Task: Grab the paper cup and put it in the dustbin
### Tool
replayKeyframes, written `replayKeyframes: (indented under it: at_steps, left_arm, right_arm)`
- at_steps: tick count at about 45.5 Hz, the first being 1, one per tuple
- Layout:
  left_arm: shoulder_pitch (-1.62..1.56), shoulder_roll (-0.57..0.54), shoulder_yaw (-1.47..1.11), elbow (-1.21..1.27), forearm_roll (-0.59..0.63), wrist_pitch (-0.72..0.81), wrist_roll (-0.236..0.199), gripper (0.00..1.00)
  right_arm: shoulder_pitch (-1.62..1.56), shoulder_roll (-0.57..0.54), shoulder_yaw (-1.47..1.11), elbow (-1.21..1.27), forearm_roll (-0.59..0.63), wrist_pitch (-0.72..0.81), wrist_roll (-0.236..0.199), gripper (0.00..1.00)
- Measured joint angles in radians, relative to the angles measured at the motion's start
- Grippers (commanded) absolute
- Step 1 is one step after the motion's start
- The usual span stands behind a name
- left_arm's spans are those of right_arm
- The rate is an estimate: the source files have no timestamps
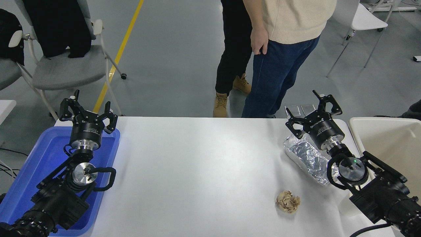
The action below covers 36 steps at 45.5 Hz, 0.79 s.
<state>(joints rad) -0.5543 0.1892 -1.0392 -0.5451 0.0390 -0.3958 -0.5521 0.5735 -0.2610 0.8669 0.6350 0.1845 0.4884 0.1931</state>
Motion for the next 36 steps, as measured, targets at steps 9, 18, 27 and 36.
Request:
replayKeyframes:
  at_steps: [9,18,27,36]
  left_arm:
    - [0.001,-0.001,-0.002,0.0,0.001,0.0,0.002,0.99]
    - [0.001,-0.001,-0.002,0.0,0.001,0.0,0.002,0.99]
    - [0.001,-0.001,-0.002,0.0,0.0,0.0,0.002,0.99]
    - [0.0,-0.001,-0.002,0.001,0.0,0.0,0.002,0.99]
  right_arm:
    - [0.004,0.0,-0.001,0.0,0.0,0.0,0.0,1.0]
    - [0.004,-0.001,-0.002,0.005,-0.002,0.002,0.0,1.0]
    - [0.03,-0.006,-0.006,0.015,-0.045,-0.001,-0.002,1.0]
    - [0.118,-0.059,-0.073,0.046,-0.194,-0.023,-0.007,1.0]
